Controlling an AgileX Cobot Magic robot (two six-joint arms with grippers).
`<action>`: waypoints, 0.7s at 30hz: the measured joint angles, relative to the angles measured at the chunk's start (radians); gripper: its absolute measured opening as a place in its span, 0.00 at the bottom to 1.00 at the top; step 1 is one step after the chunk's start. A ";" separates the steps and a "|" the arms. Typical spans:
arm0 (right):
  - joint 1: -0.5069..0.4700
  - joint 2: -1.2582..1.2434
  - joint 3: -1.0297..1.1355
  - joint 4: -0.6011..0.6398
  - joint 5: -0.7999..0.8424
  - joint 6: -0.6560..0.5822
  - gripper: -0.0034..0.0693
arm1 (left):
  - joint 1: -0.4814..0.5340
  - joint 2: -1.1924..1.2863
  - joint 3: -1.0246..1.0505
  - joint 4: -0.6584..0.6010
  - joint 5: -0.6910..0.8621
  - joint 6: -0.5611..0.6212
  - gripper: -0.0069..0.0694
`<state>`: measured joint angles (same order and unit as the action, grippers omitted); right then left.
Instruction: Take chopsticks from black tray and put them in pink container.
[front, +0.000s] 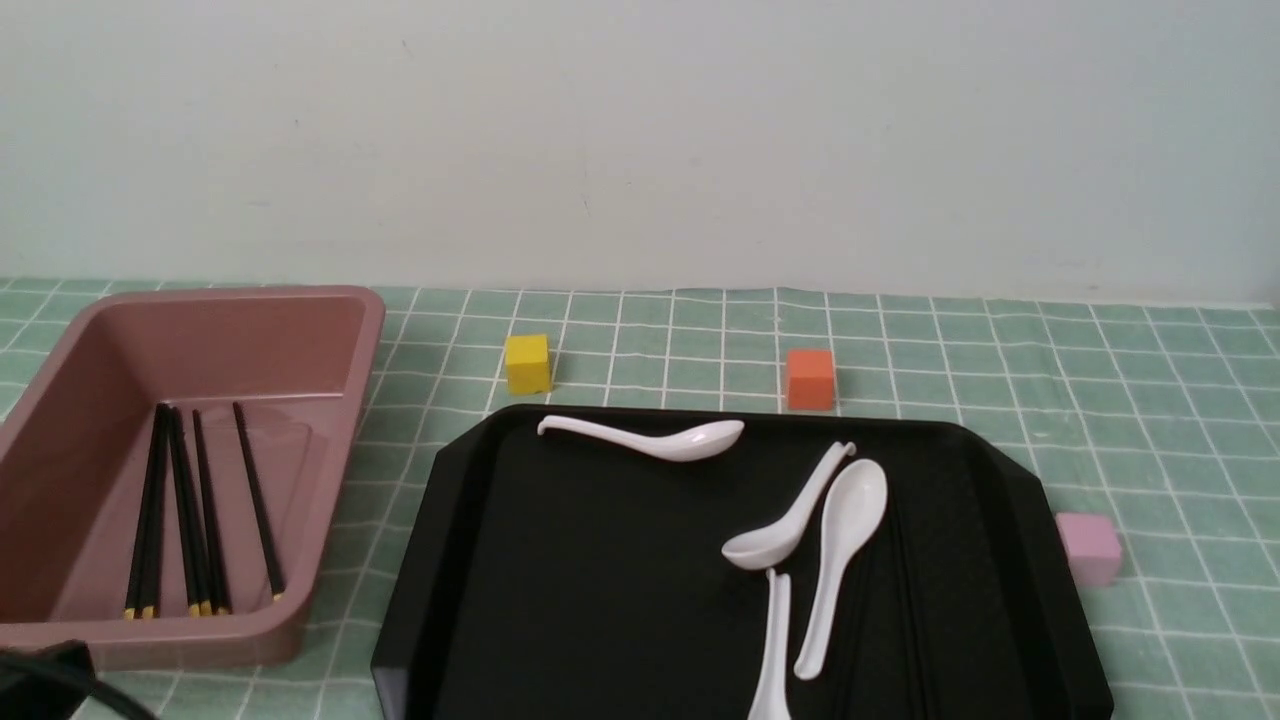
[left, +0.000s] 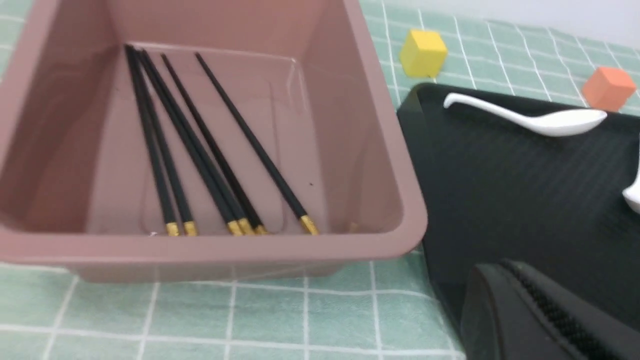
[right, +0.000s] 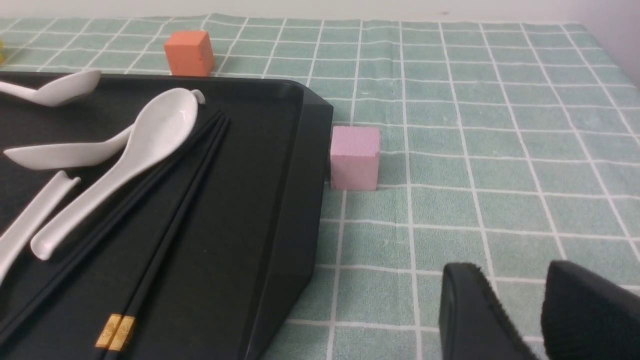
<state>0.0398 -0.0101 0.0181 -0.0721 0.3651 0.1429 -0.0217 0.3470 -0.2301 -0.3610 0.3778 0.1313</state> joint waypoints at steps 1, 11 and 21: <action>0.000 0.000 0.000 0.000 0.000 0.000 0.38 | -0.015 -0.029 0.018 0.040 -0.006 -0.050 0.08; 0.000 0.000 0.000 0.000 0.000 0.000 0.38 | -0.054 -0.261 0.177 0.317 -0.020 -0.421 0.09; 0.000 0.000 0.000 0.000 0.000 0.000 0.38 | -0.054 -0.359 0.256 0.412 0.008 -0.513 0.10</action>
<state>0.0398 -0.0101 0.0181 -0.0721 0.3651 0.1429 -0.0762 -0.0121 0.0260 0.0513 0.3856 -0.3815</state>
